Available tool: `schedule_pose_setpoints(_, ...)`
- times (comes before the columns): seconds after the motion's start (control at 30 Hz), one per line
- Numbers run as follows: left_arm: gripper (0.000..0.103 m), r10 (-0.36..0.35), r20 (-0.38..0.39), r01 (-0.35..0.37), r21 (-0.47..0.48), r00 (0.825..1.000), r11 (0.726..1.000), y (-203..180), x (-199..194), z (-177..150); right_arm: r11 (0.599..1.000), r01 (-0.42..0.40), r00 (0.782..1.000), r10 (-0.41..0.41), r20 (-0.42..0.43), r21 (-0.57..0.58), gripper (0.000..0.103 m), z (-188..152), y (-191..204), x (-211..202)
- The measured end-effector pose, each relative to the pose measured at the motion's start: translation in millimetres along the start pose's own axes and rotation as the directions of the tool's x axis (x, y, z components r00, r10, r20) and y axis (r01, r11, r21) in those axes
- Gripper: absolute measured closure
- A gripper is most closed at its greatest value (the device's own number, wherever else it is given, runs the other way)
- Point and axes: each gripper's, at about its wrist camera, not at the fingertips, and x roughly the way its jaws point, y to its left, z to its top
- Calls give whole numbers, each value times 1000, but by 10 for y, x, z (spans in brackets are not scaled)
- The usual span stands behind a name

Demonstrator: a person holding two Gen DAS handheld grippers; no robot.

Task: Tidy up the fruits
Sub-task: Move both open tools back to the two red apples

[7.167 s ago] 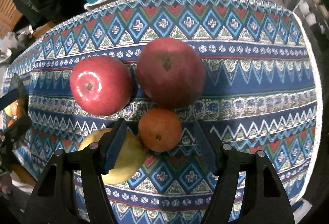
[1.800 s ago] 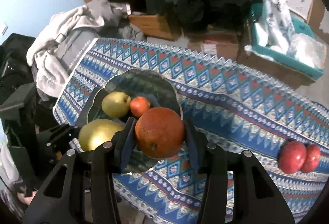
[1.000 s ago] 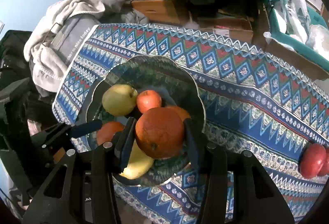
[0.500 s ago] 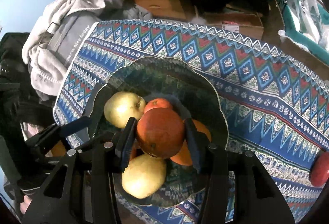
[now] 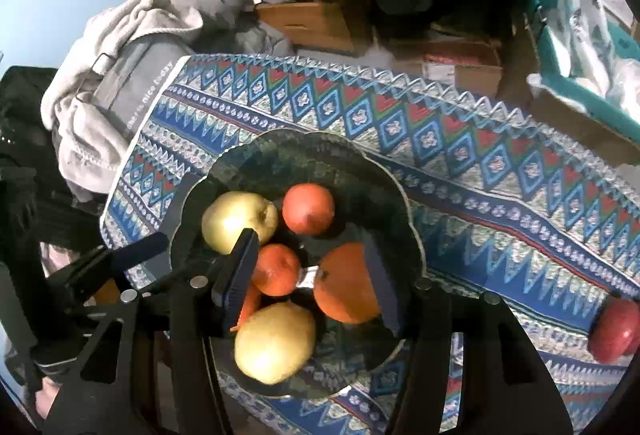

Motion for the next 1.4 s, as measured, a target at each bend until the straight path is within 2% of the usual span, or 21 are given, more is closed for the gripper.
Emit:
schedule_pose_setpoints(0.3,29,-11,21,11,38,1000,999,-175,-123,0,995,99,993,-97,64,-24,38,-47,-56,-364)
schedule_pose_setpoints(0.37,28,-13,28,12,51,1000,999,-227,-147,-7,992,128,989,-126,74,-19,34,-71,-97,-444)
schedule_pose_setpoints(0.77,27,-38,35,33,137,999,990,-605,-246,-76,974,223,969,-226,104,36,32,-353,-471,-815)
schedule_pose_setpoints(1.0,27,-40,54,28,205,998,978,-871,-341,-125,968,245,960,-250,125,56,31,-503,-631,-1033)
schedule_pose_setpoints(1.4,25,-58,55,39,299,997,953,-1289,-405,-240,968,231,956,-244,164,93,28,-779,-884,-1405)
